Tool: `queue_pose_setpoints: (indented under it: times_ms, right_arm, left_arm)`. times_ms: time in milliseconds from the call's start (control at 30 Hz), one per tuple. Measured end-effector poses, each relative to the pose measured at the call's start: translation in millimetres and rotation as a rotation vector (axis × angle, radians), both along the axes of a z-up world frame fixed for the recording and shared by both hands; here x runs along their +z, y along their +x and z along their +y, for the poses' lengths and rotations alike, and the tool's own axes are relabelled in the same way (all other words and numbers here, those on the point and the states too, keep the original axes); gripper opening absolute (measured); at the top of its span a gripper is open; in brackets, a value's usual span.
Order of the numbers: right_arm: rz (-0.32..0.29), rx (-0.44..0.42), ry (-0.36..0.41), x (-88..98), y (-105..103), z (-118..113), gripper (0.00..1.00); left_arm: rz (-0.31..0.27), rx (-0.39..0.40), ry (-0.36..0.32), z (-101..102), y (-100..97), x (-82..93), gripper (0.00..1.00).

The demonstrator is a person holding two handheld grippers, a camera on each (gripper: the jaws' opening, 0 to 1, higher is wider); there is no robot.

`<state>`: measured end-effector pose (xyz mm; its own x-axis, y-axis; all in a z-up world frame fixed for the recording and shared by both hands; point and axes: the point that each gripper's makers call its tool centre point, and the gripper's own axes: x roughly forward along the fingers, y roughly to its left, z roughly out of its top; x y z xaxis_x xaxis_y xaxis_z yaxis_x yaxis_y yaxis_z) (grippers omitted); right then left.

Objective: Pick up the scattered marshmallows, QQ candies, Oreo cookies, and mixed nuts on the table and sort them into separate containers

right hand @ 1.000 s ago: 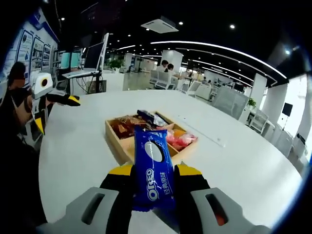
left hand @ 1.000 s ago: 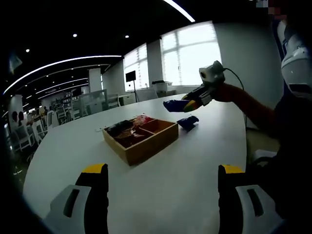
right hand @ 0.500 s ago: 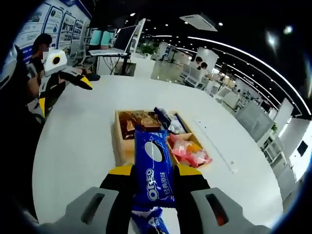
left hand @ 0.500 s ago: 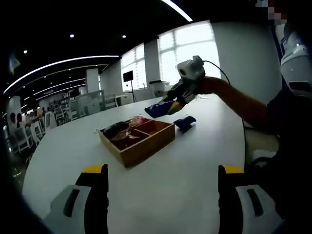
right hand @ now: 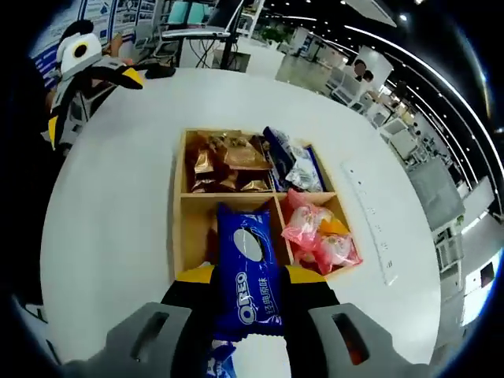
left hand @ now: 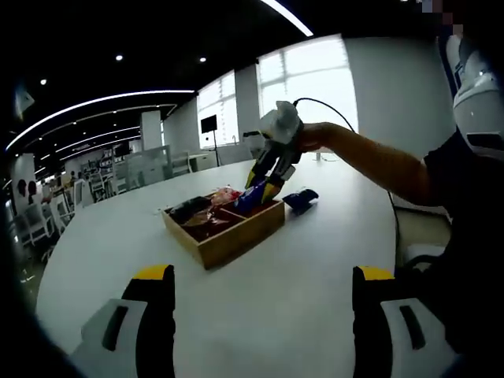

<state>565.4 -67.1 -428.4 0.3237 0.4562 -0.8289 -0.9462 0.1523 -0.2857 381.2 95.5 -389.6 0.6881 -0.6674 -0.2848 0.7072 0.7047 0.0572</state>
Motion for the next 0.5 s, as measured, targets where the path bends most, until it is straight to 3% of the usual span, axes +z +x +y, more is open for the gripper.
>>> queue_pose_setpoints:
  times_ms: [133, 233, 367, 433, 500]
  right_arm:
    - [0.008, 0.042, -0.024, -5.7, -3, 10, 0.28]
    - [-0.020, 0.059, -0.066, -10.7, 0, 10, 0.28]
    - [-0.048, 0.023, -0.062, -9.7, 6, 9, 0.28]
    - [-0.030, -0.030, -0.077, -13.6, 7, 4, 0.29]
    - [-0.037, -0.028, -0.080, -15.1, 7, 5, 0.29]
  left_arm:
    - [0.006, -0.004, 0.005, -1, 0.0, -3.3, 0.97]
    - [0.006, -0.002, 0.002, 0, 0.2, -3.8, 0.97]
    - [0.006, 0.006, 0.000, 4, 0.2, -4.4, 0.97]
    - [0.009, 0.009, 0.002, 4, 0.4, -5.1, 0.97]
    - [0.011, 0.011, 0.008, 5, 1.0, -6.2, 0.97]
